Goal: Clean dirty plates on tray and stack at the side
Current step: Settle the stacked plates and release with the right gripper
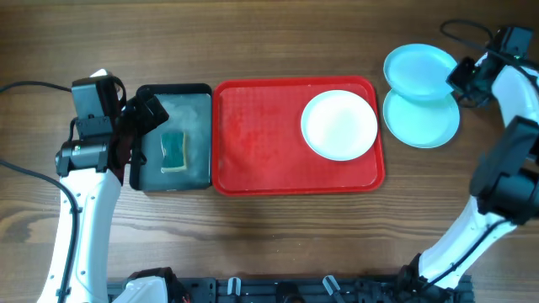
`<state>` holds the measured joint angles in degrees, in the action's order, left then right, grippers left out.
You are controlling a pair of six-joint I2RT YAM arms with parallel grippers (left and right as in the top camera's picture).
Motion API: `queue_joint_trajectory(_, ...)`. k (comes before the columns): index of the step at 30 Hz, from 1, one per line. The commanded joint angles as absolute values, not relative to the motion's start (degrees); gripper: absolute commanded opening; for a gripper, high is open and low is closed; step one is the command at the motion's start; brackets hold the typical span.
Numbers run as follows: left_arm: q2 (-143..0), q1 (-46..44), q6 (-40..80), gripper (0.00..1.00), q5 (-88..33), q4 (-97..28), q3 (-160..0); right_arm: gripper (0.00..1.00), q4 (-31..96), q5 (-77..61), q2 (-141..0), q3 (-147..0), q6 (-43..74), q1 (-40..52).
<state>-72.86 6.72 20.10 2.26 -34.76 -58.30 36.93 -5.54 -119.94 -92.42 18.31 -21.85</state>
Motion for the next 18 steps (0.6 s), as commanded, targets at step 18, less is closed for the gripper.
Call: queue_joint_trajectory(18, -72.9, 6.9, 20.6, 1.0, 2.0, -34.8, -58.9, 0.04, 45.4, 2.6, -99.9, -71.2, 27.6, -22.1)
